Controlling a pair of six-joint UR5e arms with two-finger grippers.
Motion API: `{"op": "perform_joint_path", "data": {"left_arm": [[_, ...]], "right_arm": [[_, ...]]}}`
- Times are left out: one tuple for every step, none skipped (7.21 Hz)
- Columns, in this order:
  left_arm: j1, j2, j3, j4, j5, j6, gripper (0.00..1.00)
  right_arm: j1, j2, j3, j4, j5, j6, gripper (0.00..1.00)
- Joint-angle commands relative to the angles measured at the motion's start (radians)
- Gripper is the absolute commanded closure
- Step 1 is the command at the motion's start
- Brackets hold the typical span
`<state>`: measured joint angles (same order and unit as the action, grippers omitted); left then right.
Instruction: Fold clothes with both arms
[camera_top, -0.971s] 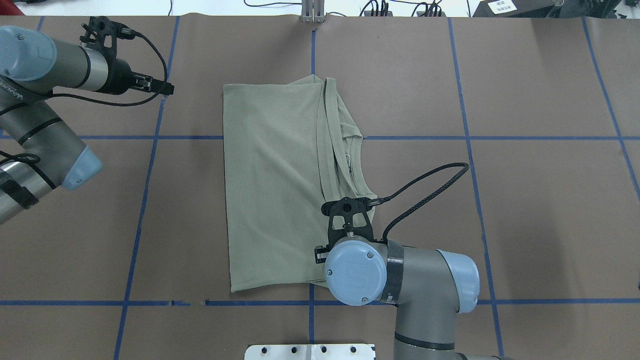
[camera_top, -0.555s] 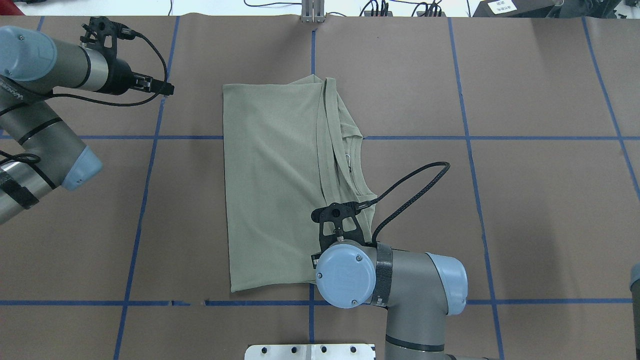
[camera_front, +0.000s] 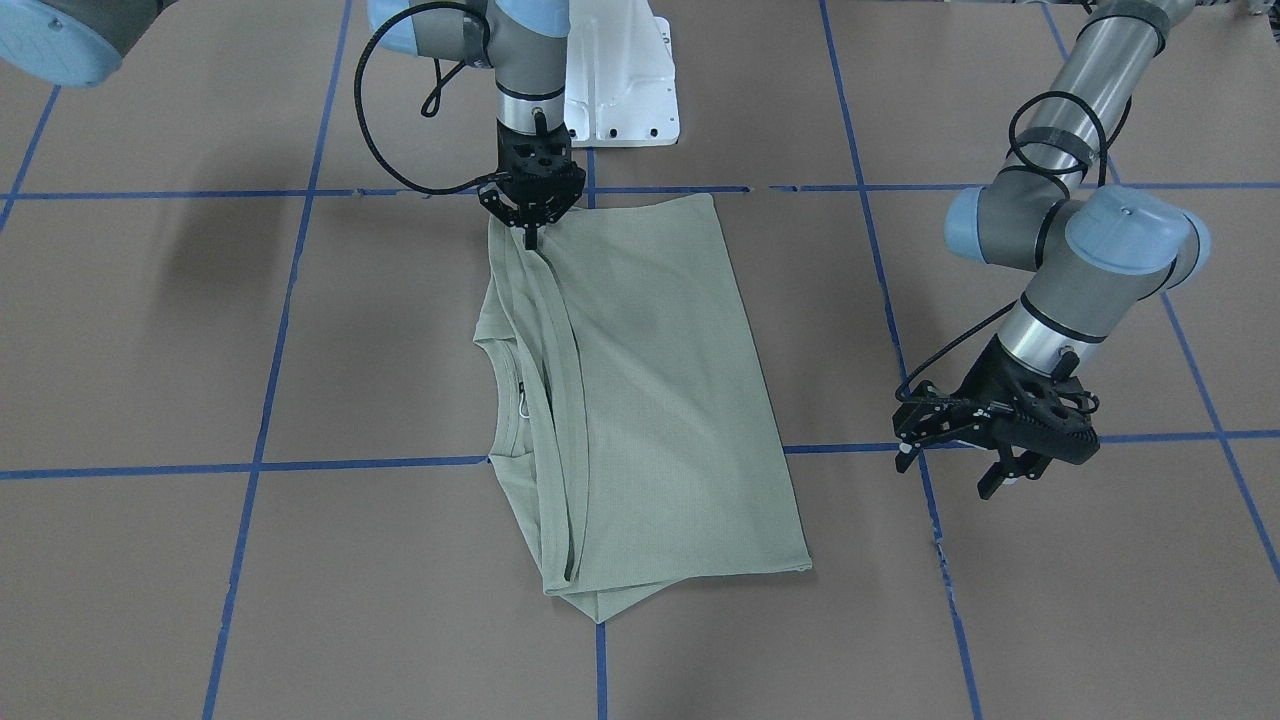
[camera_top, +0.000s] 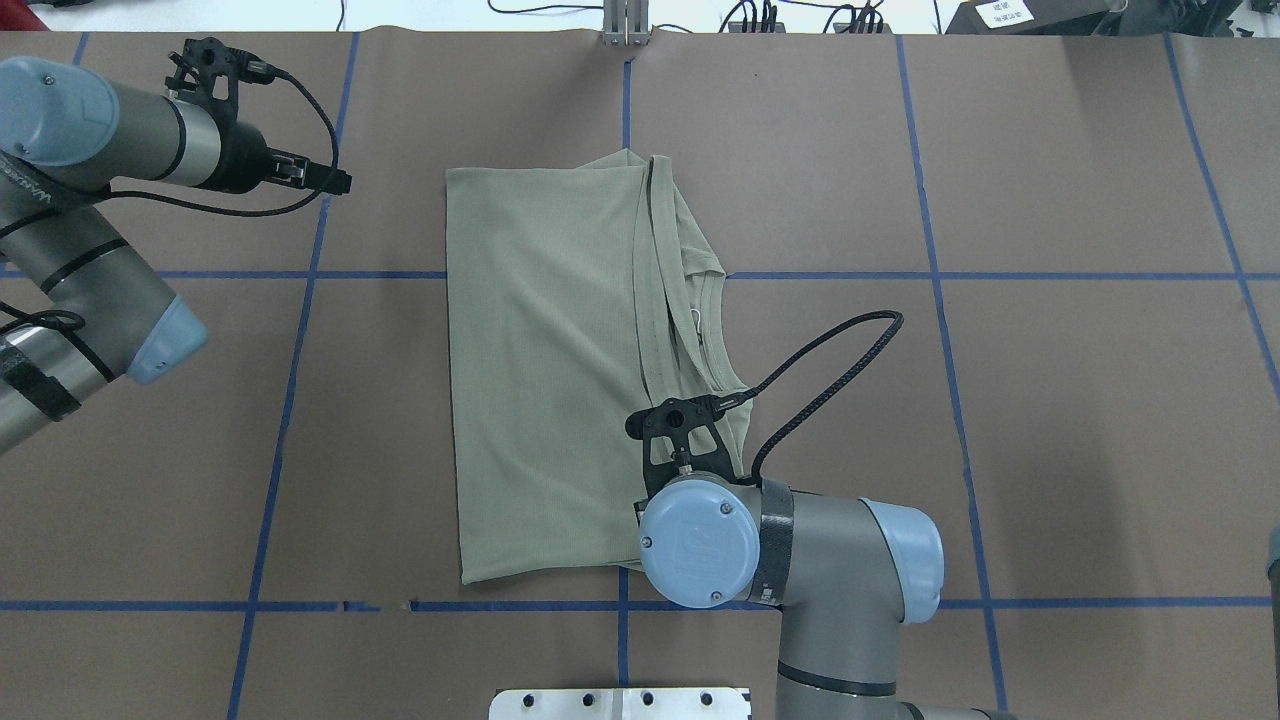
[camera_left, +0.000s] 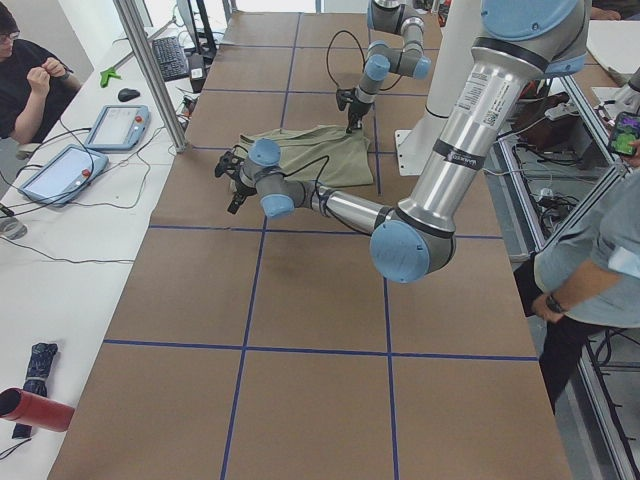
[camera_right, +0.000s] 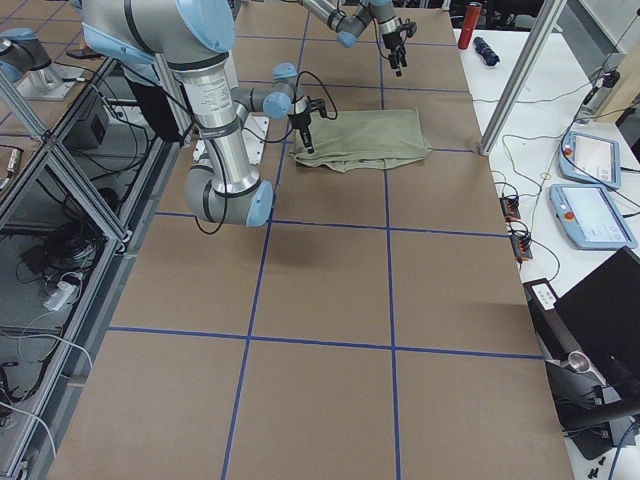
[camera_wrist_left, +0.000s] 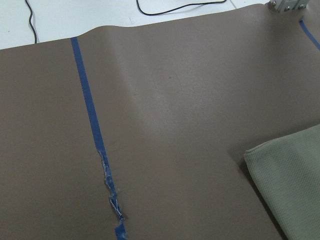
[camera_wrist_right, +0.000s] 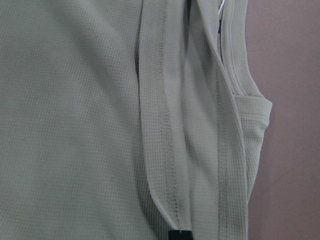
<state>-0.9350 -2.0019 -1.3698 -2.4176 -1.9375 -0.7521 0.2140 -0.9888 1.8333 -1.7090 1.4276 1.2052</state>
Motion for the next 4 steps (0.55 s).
{"op": "perform_joint_path", "data": {"left_arm": [[0.001,0.000,0.000,0.000,0.000,0.000,0.00],[0.001,0.000,0.000,0.000,0.000,0.000,0.00],[0.001,0.000,0.000,0.000,0.000,0.000,0.00],[0.001,0.000,0.000,0.000,0.000,0.002,0.00]], "right_arm": [[0.008,-0.072,0.084,-0.020,0.001,0.013,1.00],[0.005,-0.114,0.101,-0.020,-0.007,0.054,1.00],[-0.014,-0.140,0.103,-0.017,-0.010,0.148,1.00],[-0.018,-0.136,0.103,-0.014,-0.009,0.158,1.00]]}}
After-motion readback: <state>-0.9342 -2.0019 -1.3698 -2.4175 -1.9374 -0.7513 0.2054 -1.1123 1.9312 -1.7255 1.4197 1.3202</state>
